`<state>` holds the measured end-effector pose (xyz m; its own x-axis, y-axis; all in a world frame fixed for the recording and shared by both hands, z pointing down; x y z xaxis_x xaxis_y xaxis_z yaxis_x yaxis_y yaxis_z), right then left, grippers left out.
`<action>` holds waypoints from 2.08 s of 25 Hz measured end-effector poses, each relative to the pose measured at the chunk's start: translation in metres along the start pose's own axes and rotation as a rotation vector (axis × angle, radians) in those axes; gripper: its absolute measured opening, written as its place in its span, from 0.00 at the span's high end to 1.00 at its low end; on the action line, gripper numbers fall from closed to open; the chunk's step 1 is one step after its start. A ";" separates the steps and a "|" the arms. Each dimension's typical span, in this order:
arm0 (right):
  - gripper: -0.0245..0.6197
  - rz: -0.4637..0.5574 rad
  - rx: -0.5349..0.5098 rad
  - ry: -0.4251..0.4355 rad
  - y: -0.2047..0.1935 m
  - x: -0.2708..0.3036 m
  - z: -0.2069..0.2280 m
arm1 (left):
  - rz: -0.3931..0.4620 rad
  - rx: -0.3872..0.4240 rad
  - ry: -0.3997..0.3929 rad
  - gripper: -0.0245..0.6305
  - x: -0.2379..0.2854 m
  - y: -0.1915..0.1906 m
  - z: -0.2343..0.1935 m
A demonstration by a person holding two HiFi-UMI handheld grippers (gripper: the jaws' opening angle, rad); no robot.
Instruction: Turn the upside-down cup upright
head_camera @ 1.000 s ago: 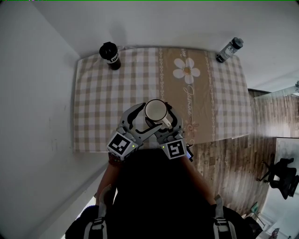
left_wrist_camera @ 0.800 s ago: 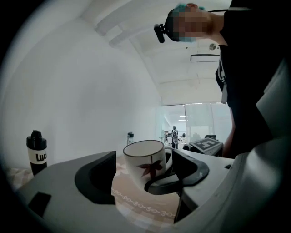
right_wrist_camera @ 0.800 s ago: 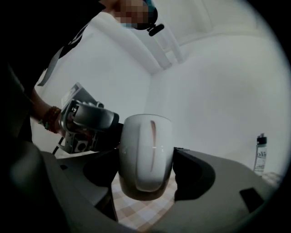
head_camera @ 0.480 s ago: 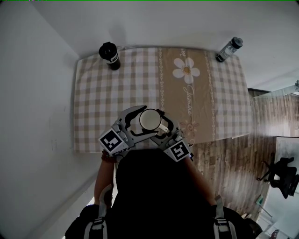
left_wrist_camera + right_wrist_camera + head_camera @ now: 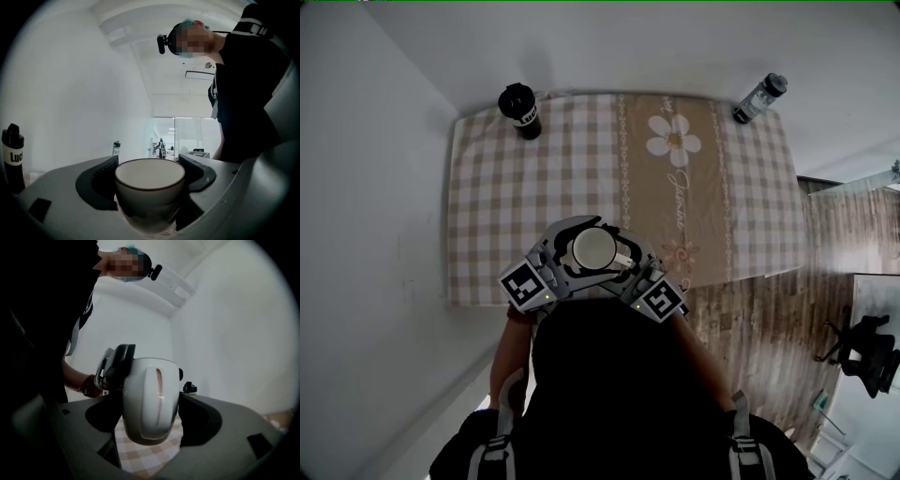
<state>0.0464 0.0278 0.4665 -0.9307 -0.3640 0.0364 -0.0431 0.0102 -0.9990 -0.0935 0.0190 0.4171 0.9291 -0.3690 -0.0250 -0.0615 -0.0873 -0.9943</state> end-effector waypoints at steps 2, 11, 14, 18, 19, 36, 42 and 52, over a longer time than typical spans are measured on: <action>0.37 0.020 -0.010 0.001 0.002 0.001 0.000 | 0.010 -0.006 0.001 0.33 0.000 0.001 -0.001; 0.36 0.053 0.020 -0.019 0.009 0.001 -0.005 | 0.082 -0.056 0.028 0.33 -0.007 -0.002 0.001; 0.37 0.046 0.023 -0.014 0.010 0.004 0.000 | 0.105 -0.084 0.019 0.33 -0.008 -0.003 -0.006; 0.38 -0.061 -0.078 -0.004 0.009 0.000 0.001 | 0.022 -0.054 0.002 0.33 -0.007 -0.005 -0.006; 0.38 -0.100 -0.118 -0.006 0.009 0.000 0.002 | -0.016 -0.035 0.003 0.33 -0.006 -0.005 -0.005; 0.37 -0.314 -0.401 0.027 0.006 -0.006 -0.001 | -0.213 0.116 -0.005 0.33 -0.003 -0.016 0.007; 0.37 -0.246 -0.393 0.007 0.010 -0.010 -0.001 | -0.102 0.062 -0.005 0.33 -0.004 -0.011 0.005; 0.39 -0.159 -0.273 -0.046 0.005 -0.015 0.005 | 0.059 -0.061 -0.027 0.33 -0.017 -0.007 -0.006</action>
<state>0.0613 0.0288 0.4607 -0.8874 -0.4226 0.1842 -0.2884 0.1972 -0.9370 -0.1113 0.0203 0.4252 0.9328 -0.3498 -0.0866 -0.1374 -0.1230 -0.9829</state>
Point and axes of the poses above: the fingertips, and each gripper's own axes: x forward along the fingers, z to its right, y out of its top, the point moved 10 cm from there along -x, backward along the fingers, and after that the axes turned 3 degrees about -z, right-handed, at the moved point
